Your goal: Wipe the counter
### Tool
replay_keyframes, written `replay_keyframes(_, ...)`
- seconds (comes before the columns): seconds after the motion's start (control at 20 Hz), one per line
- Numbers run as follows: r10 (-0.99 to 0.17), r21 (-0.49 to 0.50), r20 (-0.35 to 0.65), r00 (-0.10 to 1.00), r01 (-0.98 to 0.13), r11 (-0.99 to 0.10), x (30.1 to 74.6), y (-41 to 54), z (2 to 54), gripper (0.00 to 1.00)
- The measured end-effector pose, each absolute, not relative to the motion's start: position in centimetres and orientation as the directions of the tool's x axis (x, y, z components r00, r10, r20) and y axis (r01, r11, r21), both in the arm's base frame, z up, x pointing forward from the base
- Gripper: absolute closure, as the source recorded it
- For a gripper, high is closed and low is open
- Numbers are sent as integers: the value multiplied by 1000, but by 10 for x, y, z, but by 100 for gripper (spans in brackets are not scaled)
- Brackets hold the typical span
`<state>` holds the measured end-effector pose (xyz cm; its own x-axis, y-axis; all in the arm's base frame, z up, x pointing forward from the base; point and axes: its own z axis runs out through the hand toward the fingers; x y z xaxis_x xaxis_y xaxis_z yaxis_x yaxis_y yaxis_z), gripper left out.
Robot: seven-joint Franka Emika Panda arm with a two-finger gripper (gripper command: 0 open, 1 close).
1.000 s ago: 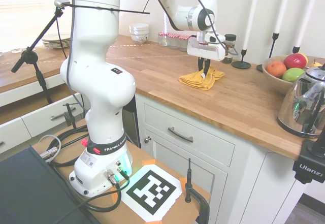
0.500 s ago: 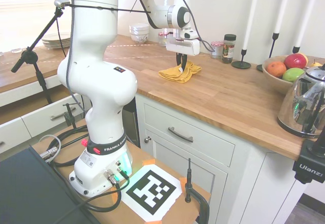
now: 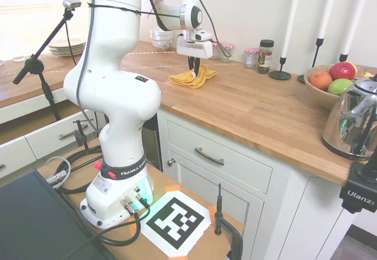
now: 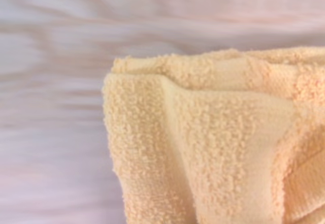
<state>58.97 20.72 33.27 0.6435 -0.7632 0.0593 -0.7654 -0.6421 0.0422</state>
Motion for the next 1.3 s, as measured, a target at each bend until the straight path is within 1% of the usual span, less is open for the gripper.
replay_keyframes(0.45, -737, 61, 70, 672, -741, -669, 607, 276, 334, 100)
replay_keyframes(0.5, -738, 66, 70, 671, -741, -668, 607, 277, 335, 0)
replay_keyframes(1.05, -726, 95, 73, 684, -729, -677, 604, 277, 339, 0)
replay_keyframes(1.3, -721, 92, 86, 688, -726, -682, 603, 276, 347, 0)
